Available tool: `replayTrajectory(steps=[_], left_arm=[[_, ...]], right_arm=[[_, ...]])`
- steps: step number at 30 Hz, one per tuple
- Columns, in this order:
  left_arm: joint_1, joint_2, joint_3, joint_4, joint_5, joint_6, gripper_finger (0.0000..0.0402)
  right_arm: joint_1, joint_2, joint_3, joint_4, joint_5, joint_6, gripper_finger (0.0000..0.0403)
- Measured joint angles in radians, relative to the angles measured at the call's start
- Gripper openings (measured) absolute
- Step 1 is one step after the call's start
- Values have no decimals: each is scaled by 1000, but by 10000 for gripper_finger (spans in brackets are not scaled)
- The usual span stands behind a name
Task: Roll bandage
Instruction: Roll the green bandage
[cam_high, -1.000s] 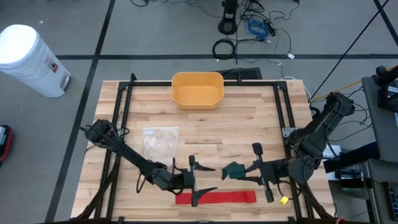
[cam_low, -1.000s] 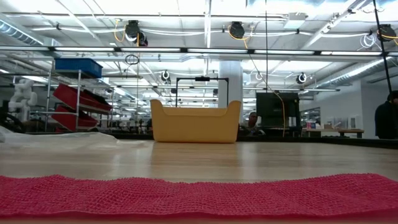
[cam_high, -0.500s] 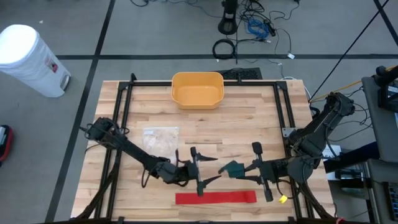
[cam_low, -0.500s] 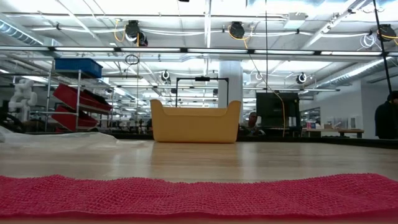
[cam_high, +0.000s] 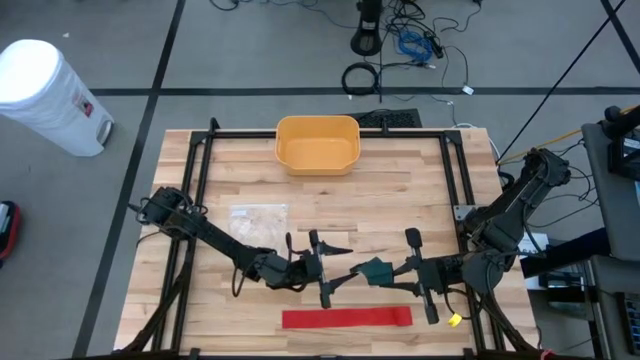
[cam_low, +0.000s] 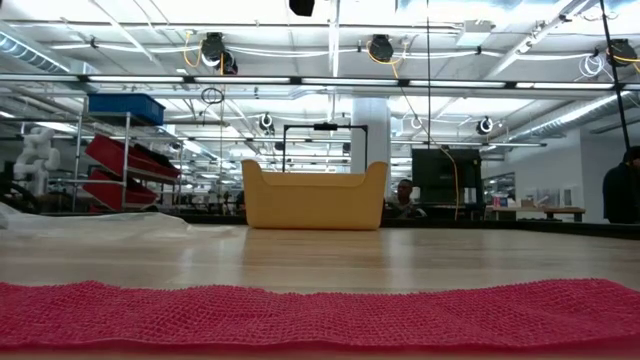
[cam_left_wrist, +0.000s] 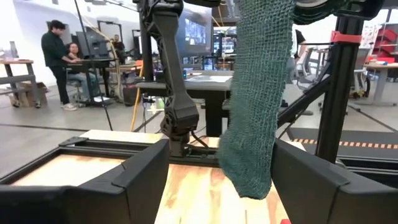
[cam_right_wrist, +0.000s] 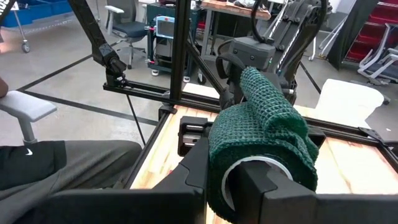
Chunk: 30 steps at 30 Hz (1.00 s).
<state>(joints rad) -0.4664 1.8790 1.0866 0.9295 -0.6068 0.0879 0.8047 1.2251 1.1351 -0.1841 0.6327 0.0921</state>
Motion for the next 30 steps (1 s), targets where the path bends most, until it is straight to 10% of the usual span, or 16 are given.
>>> replayTrajectory(steps=[7, 19, 30], left_arm=[[17, 0, 0, 3, 15, 47, 230], [61, -27, 0, 5, 40, 223, 15], [59, -210, 2, 105, -11, 536, 4]], right_arm=[[-1, 0, 0, 0, 0, -1, 34], [-1, 6, 0, 0, 1, 0, 34], [-1, 32, 0, 1, 0, -3, 34]])
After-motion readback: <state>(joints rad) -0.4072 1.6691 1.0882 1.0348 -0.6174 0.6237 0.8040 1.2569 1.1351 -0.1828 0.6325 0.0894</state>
